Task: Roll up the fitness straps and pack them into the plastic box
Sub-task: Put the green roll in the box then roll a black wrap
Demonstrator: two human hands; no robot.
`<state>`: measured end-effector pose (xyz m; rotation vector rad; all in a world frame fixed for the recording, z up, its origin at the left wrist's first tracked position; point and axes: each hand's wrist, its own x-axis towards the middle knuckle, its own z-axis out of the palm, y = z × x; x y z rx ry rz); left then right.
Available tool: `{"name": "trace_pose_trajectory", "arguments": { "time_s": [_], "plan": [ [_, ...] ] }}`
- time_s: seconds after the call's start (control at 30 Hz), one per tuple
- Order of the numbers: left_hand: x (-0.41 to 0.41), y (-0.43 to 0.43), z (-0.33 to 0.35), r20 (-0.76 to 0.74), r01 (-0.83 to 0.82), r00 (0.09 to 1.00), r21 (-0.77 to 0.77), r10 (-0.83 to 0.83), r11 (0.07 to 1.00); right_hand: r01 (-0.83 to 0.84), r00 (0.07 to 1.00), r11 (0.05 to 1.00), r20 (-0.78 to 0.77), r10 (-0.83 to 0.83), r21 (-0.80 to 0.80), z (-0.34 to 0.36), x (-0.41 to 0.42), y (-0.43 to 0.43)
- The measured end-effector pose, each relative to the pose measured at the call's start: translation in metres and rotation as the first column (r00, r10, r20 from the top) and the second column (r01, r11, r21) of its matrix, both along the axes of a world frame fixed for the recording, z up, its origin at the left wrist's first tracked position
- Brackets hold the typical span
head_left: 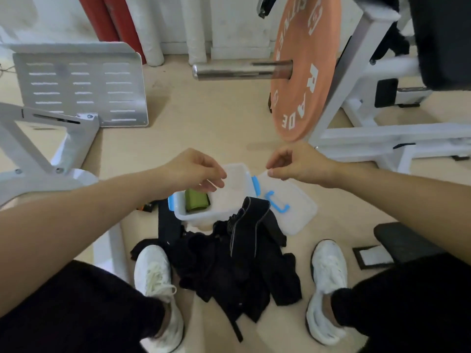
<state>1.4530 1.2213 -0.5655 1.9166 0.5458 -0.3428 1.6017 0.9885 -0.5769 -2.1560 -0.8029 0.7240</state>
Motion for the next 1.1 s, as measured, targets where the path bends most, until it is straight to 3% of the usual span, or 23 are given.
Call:
{"name": "trace_pose_trajectory", "arguments": {
  "time_s": [0.2, 0.33, 0.47, 0.67, 0.77, 0.87, 1.1],
  "plan": [
    [-0.013, -0.009, -0.090, -0.156, 0.093, 0.984, 0.079, -0.080, 0.993, -0.067, 0.997, 0.977, 0.019, 0.072, -0.204, -0.079, -0.014, -0.006],
    [-0.036, -0.028, -0.165, -0.223, 0.218, 0.957, 0.141, -0.184, 0.966, -0.080, 0.996, 0.971, -0.049, 0.071, -0.224, -0.145, -0.045, -0.019],
    [-0.058, -0.054, -0.227, -0.254, 0.425, 0.894, 0.215, -0.370, 0.879, -0.145, 0.989, 0.950, -0.057, 0.134, -0.277, -0.209, -0.079, -0.039],
    [-0.077, -0.086, -0.294, -0.227, 0.518, 0.853, 0.256, -0.470, 0.816, -0.203, 0.979, 0.936, -0.057, 0.195, -0.287, -0.273, -0.115, -0.049],
    [-0.083, -0.096, -0.313, -0.098, 0.410, 0.912, 0.268, -0.399, 0.872, -0.184, 0.983, 0.943, -0.035, 0.181, -0.279, -0.291, -0.124, -0.049],
    [-0.084, -0.095, -0.320, 0.054, 0.170, 0.982, 0.173, -0.182, 0.970, -0.140, 0.990, 0.972, -0.046, 0.134, -0.191, -0.300, -0.127, -0.046],
    [-0.059, -0.065, -0.279, 0.071, -0.096, 0.992, -0.161, 0.109, 0.982, 0.127, 0.981, 0.991, -0.140, -0.132, -0.043, -0.272, -0.118, -0.032]
  ]
}}
